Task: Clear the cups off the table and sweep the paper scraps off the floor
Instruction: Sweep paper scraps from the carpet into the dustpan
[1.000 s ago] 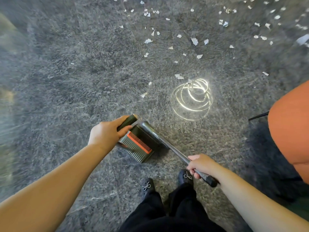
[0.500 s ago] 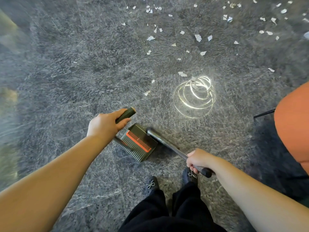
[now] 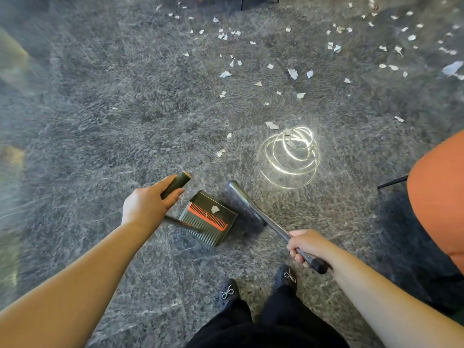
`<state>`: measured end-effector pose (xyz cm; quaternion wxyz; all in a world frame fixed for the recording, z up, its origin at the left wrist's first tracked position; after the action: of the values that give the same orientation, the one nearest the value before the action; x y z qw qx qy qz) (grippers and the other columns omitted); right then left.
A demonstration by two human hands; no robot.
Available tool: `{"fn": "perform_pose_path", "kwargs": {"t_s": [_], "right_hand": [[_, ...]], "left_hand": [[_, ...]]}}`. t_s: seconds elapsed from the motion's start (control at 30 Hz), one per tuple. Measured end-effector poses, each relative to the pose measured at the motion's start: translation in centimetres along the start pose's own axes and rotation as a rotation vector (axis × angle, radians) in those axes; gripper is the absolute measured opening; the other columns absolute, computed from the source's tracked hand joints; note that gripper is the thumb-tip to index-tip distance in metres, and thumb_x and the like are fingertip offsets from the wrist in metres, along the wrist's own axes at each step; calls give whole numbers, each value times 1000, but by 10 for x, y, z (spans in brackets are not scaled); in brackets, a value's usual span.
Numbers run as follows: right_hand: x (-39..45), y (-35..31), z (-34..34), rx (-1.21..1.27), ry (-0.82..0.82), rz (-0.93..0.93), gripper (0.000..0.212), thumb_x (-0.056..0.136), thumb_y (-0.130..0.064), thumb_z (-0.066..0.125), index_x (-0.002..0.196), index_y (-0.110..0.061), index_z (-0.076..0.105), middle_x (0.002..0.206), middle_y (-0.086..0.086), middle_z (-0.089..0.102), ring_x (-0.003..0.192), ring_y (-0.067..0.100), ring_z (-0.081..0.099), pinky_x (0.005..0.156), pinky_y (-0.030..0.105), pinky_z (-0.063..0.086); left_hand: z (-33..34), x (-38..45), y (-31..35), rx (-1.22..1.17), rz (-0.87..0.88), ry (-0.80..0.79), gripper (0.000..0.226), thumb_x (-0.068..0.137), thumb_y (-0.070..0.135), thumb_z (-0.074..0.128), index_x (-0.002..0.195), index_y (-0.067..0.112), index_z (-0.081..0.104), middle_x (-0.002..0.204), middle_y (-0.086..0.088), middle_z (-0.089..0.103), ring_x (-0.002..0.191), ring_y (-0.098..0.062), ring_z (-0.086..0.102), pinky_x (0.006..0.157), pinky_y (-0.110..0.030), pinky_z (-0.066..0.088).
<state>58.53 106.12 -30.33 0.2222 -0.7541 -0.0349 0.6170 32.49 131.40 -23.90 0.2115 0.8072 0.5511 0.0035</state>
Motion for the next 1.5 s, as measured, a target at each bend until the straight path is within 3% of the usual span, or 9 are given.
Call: {"fn": "perform_pose_path", "kwargs": {"t_s": [0.13, 0.43, 0.57, 0.63, 0.77, 0.97, 1.2, 1.37, 1.5], "right_hand": [[5, -27, -8, 15, 45, -57, 51, 86, 11, 48, 135, 16, 34, 65, 15, 47, 36, 15, 41, 34, 15, 32], [62, -115, -41, 21, 22, -101, 64, 88, 9, 49, 147, -2, 29, 59, 13, 53, 35, 14, 43, 35, 18, 35], [96, -166, -59, -62, 2, -107, 43, 83, 6, 52, 121, -13, 47, 49, 7, 56, 38, 15, 47, 40, 21, 38], [110, -194, -66, -100, 10, -100, 31, 81, 6, 52, 110, -4, 54, 47, 8, 54, 38, 17, 47, 43, 24, 39], [128, -243, -73, -165, 52, -112, 57, 82, 8, 50, 139, 3, 42, 56, 14, 57, 39, 19, 48, 40, 23, 40], [156, -302, -64, -232, 55, -85, 67, 81, 4, 51, 145, 0, 33, 71, 14, 63, 47, 20, 53, 57, 33, 41], [198, -360, -34, -268, 82, -98, 51, 86, 4, 50, 137, 3, 45, 62, 7, 55, 45, 18, 53, 48, 27, 42], [227, -383, -15, -346, 98, -1, 43, 88, -2, 50, 132, 2, 51, 63, 1, 61, 60, 18, 60, 63, 26, 46], [228, -371, 0, -417, 61, 50, 44, 86, 3, 51, 130, 9, 51, 77, 15, 65, 54, 20, 52, 54, 27, 44]], "left_hand": [[-7, 18, -1, -8, -16, 43, 41, 91, 59, 48, 129, 44, 53, 66, 7, 57, 59, -15, 54, 46, -24, 33], [-17, 106, 19, -74, -53, 73, 42, 90, 57, 53, 129, 42, 55, 77, 0, 67, 67, -21, 61, 56, -30, 48], [-24, 158, 38, -91, -67, 71, 40, 90, 54, 55, 128, 41, 56, 80, 1, 67, 70, -22, 62, 59, -32, 50], [-28, 185, 47, -94, -76, 69, 39, 90, 53, 55, 127, 41, 57, 78, 1, 65, 68, -22, 60, 57, -31, 47], [-33, 234, 61, -64, -83, 42, 41, 91, 56, 51, 128, 41, 55, 86, -3, 68, 75, -26, 63, 64, -35, 53], [-43, 289, 73, 37, -62, -36, 42, 91, 60, 48, 131, 45, 50, 91, -1, 69, 80, -23, 64, 68, -33, 53], [-59, 349, 59, 99, 19, -78, 46, 91, 62, 44, 134, 44, 47, 87, 0, 68, 77, -22, 64, 69, -37, 55], [-65, 379, 50, 117, 61, -115, 45, 91, 63, 42, 133, 47, 45, 87, 1, 69, 77, -22, 64, 67, -35, 54], [-68, 390, 57, 88, 108, -122, 35, 94, 59, 43, 127, 49, 48, 78, 5, 64, 70, -19, 61, 56, -28, 47]]}}
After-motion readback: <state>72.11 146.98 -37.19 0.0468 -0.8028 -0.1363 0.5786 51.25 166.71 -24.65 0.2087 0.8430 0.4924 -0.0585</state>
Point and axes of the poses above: each hand's wrist, its own x-axis towards the middle knuckle, its own z-axis out of the palm, y = z × x, the point moved 4 cm from there along x, towards the middle knuckle
